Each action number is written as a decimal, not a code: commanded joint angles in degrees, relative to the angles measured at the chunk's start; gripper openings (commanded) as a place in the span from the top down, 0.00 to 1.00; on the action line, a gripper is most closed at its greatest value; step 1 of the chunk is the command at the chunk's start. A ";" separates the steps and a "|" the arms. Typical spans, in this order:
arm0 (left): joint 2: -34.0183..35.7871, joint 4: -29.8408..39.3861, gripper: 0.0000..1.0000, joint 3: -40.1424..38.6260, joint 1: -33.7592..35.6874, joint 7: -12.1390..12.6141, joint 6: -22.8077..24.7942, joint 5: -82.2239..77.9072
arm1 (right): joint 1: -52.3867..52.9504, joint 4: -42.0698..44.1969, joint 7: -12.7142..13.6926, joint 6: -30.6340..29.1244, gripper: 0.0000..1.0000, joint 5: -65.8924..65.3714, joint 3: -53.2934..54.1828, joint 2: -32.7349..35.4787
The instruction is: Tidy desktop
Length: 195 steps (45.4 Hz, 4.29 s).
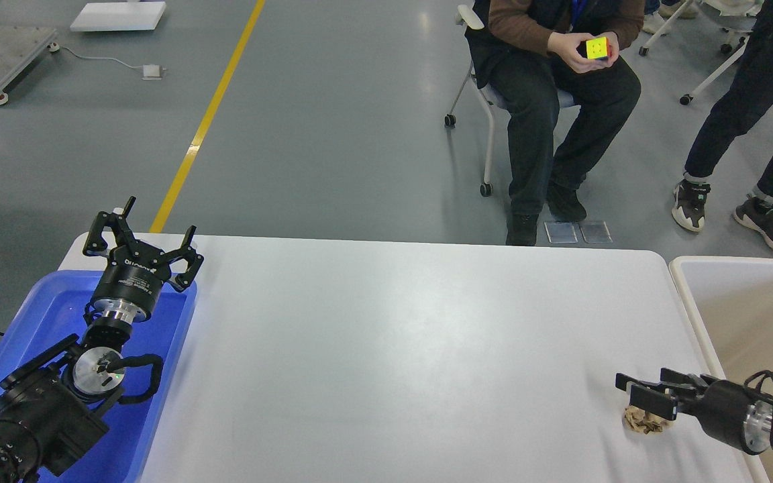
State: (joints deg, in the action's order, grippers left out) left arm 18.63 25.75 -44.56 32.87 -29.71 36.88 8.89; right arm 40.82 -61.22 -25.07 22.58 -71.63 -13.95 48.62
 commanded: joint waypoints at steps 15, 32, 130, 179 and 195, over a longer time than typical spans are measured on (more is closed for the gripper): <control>0.00 0.00 0.00 0.00 0.00 0.00 -0.06 0.07 | -4.34 11.74 -2.18 3.34 0.00 -0.27 -0.90 -6.43; 0.00 0.00 0.00 0.00 0.00 0.00 -0.06 -0.01 | -5.31 14.55 -3.32 3.43 0.00 0.70 -0.82 -8.01; 0.00 0.00 0.00 0.00 0.00 0.00 0.03 -0.01 | 23.61 -0.50 -8.25 -14.58 1.00 6.76 -0.82 25.04; 0.00 0.00 0.00 0.00 0.00 0.00 -0.06 0.07 | 0.32 52.08 23.04 -25.04 1.00 69.52 9.54 -18.82; 0.00 0.00 0.00 0.00 0.00 0.00 -0.14 0.07 | -0.91 52.78 25.68 -21.88 1.00 69.69 19.40 -20.05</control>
State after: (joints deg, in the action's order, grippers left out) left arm 18.64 25.75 -44.56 32.87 -29.71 36.83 8.96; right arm 41.00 -9.97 -1.97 -0.59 -4.00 -0.09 30.30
